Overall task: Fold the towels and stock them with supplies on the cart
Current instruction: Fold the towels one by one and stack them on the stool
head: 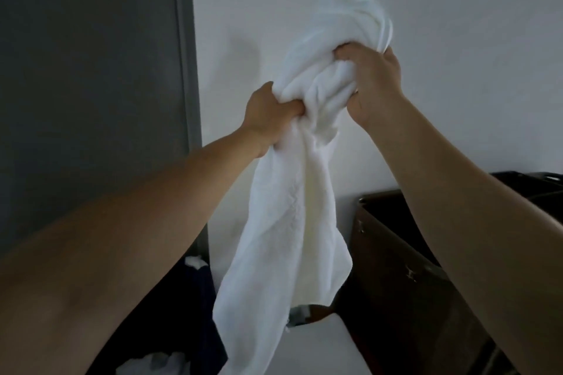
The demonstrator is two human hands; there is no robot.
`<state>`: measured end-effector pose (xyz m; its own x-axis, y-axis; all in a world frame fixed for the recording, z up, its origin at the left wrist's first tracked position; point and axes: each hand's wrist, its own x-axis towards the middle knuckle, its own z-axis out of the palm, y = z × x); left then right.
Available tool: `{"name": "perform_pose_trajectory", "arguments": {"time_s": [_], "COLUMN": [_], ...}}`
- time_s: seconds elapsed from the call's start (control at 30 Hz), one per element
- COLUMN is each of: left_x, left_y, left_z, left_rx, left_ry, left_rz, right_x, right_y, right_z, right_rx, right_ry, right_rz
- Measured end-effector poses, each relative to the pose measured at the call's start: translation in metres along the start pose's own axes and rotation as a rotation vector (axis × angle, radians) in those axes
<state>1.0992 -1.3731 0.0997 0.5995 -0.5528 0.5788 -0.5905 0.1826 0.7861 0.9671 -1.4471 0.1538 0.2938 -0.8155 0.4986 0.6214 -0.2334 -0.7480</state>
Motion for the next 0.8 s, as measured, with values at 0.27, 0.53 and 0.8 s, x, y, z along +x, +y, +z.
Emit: {"name": "perform_pose_trajectory", "arguments": {"time_s": [0.27, 0.53, 0.8], "left_x": [-0.046, -0.141, -0.19], "left_y": [-0.055, -0.159, -0.179], "left_z": [0.078, 0.103, 0.088], "left_rx": [-0.041, 0.399, 0.373], "left_ry": [-0.089, -0.83, -0.608], "left_rz": [-0.132, -0.764, -0.891], "right_x": [0.021, -0.053, -0.103], "right_y": [0.05, 0.217, 0.275], "right_z": [-0.078, -0.19, -0.234], "right_rx": [-0.169, -0.547, -0.646], "right_ry": [-0.198, -0.625, -0.983], "right_rz": [0.125, 0.532, 0.637]}}
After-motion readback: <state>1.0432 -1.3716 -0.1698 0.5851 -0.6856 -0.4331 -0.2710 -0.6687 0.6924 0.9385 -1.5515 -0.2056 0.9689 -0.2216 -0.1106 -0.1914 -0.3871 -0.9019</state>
